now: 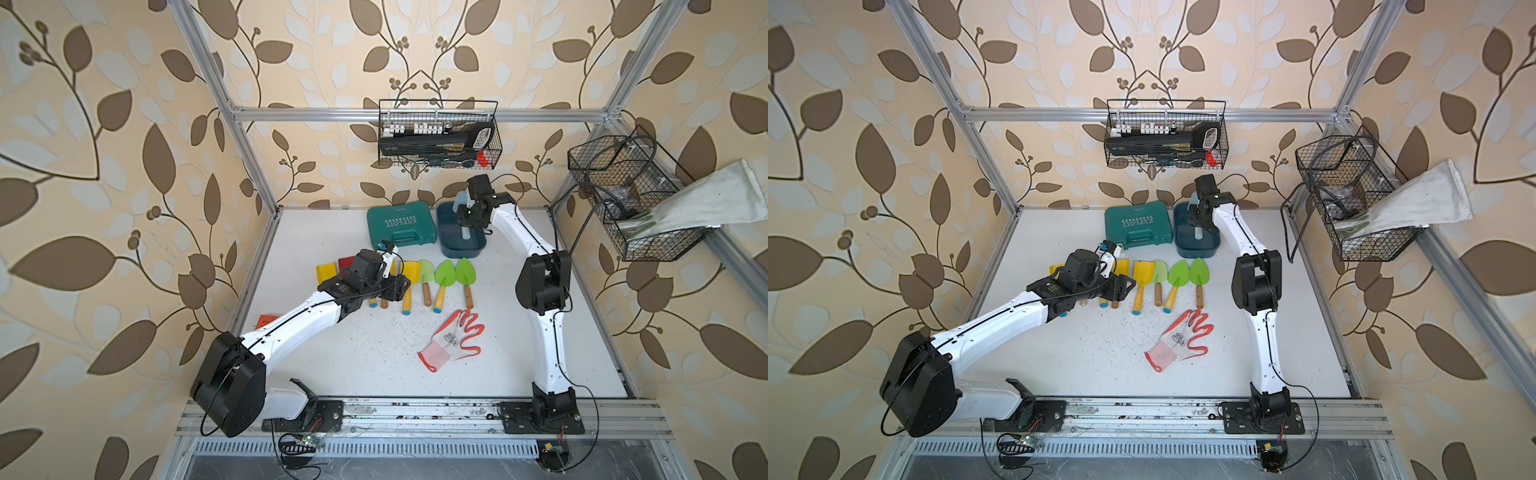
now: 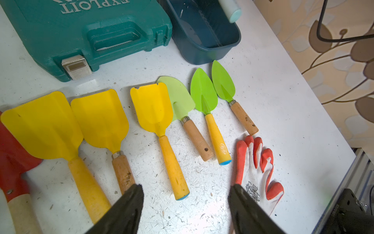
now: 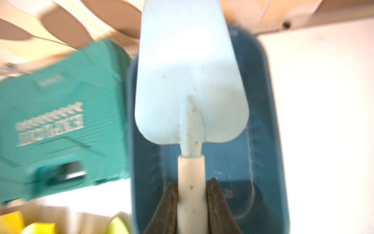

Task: Take the shovel out of the storage box
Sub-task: Pick up the shovel from the storage box, then place the shovel at the center of the board.

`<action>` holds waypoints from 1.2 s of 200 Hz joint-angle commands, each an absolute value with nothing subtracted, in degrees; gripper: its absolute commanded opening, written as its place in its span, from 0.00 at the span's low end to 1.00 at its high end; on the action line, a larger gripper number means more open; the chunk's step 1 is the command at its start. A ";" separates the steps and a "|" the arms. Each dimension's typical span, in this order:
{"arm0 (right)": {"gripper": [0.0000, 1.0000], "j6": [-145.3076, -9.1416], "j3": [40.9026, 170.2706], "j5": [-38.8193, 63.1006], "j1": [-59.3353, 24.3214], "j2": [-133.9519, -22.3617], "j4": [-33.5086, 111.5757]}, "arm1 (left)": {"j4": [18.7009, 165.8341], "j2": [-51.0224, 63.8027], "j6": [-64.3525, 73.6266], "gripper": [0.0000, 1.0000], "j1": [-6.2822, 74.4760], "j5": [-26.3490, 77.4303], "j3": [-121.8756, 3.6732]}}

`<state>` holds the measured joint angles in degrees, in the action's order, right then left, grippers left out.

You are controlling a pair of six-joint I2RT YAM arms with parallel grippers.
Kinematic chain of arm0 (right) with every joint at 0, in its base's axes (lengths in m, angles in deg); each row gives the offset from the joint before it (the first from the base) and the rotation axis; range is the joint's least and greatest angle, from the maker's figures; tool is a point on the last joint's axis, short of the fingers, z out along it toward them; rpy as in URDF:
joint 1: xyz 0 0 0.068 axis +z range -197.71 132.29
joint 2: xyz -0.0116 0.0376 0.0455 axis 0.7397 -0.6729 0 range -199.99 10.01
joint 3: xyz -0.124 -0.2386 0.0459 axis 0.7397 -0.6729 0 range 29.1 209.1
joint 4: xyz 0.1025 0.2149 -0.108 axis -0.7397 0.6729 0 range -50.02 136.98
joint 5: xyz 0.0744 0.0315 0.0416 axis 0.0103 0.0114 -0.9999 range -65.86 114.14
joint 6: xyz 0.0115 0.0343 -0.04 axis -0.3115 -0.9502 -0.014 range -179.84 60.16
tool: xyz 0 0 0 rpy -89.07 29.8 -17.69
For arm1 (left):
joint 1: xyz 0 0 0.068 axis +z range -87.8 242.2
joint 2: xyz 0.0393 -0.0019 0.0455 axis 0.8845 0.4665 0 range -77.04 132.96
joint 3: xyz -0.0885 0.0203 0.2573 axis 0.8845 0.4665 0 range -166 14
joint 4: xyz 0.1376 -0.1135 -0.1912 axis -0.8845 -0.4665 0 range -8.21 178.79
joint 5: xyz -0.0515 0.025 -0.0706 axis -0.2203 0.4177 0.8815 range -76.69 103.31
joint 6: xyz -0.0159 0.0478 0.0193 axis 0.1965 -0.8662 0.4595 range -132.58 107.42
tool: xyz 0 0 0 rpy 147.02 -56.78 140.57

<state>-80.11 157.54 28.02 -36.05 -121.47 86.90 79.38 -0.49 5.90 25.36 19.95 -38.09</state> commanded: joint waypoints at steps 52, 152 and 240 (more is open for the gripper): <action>0.04 -80.89 131.70 31.05 -35.62 -92.78 84.45 | 80.10 -2.10 6.62 0.72 25.01 21.46 -40.14; 0.05 -85.24 89.66 26.42 -35.07 -62.67 71.10 | 79.38 -2.42 5.10 0.72 25.02 17.89 -39.87; 0.06 -84.79 84.80 25.24 -36.29 -74.43 65.92 | 78.60 -1.63 4.83 0.73 25.02 17.55 -40.40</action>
<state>-84.70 84.97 25.20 -35.61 -72.93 68.80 78.98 -1.25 5.68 25.36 18.20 -38.09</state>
